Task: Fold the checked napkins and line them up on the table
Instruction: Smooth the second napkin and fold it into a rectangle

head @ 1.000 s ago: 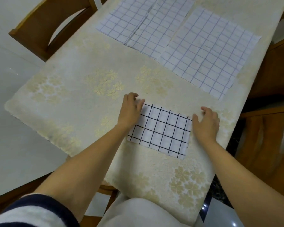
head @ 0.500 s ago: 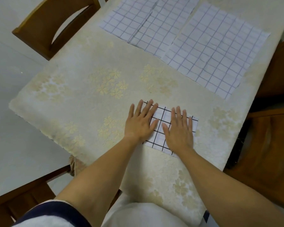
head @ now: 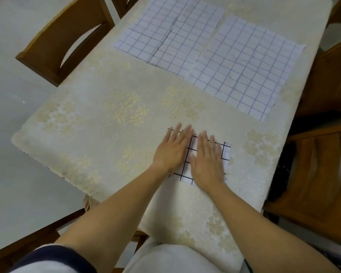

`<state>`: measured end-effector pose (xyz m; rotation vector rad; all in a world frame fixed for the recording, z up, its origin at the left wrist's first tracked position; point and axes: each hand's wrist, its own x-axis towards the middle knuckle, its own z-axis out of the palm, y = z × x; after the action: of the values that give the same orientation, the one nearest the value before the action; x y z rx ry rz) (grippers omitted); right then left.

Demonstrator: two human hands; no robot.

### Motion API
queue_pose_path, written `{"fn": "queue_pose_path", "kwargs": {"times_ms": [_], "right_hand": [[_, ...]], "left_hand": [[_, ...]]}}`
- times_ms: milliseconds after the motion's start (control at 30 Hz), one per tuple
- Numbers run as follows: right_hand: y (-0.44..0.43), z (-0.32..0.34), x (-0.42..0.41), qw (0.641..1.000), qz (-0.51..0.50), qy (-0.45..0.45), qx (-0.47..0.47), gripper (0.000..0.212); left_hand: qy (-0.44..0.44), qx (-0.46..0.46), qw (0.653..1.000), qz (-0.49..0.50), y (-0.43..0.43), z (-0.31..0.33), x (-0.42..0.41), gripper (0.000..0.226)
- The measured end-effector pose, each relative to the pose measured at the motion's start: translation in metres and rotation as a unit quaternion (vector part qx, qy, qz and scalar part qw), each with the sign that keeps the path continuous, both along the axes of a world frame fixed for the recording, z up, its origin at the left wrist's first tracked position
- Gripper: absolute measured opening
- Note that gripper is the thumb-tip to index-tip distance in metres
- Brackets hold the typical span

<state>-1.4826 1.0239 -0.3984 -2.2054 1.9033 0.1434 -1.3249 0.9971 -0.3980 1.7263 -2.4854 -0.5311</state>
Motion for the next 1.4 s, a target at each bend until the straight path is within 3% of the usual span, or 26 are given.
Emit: {"fn": "queue_pose_path", "kwargs": {"times_ms": [100,233,367,600,700,800,900,1000,1067,1167,1400], "right_hand": [[0.008,-0.015,0.011,1.000,-0.014,0.009,0.016,0.069],[0.017,-0.020,-0.019,1.000,0.005,0.005,0.014,0.072],[0.020,-0.015,-0.049,0.998,-0.054,0.011,0.035,0.077],[-0.001,0.005,-0.085,0.991,-0.113,-0.066,0.037,0.094],[-0.032,0.016,-0.084,0.978,-0.155,-0.138,0.016,0.079],[-0.067,0.025,-0.083,0.957,-0.222,-0.173,0.073,0.056],[-0.084,0.029,-0.090,0.922,-0.274,-0.208,0.176,0.043],[-0.076,0.043,-0.094,0.897,-0.294,-0.258,0.204,0.055],[-0.061,0.048,-0.096,0.885,-0.307,-0.290,0.195,0.054],[-0.032,0.049,-0.092,0.895,-0.289,-0.291,0.177,0.032],[0.010,0.052,-0.071,0.866,-0.337,-0.340,0.145,0.007]], "left_hand": [[-0.023,0.040,0.998,-0.030,0.000,-0.017,-0.005,0.063],[-0.042,0.018,0.999,0.014,0.003,-0.021,-0.002,0.058],[-0.067,0.032,0.996,0.049,0.003,-0.018,0.010,0.063],[-0.107,0.046,0.993,-0.001,-0.009,-0.010,0.033,0.076],[-0.024,0.025,0.999,-0.034,-0.017,-0.001,0.027,0.072],[0.079,0.096,0.991,-0.057,-0.028,0.007,0.017,0.083],[0.008,0.140,0.985,-0.101,-0.027,0.001,0.011,0.119],[-0.070,0.125,0.983,-0.113,-0.025,-0.006,0.009,0.138],[-0.090,0.121,0.982,-0.115,-0.025,-0.007,0.006,0.142],[-0.103,0.127,0.980,-0.111,-0.025,-0.007,0.004,0.145],[-0.109,0.136,0.978,-0.115,-0.025,-0.001,0.002,0.146]]}}
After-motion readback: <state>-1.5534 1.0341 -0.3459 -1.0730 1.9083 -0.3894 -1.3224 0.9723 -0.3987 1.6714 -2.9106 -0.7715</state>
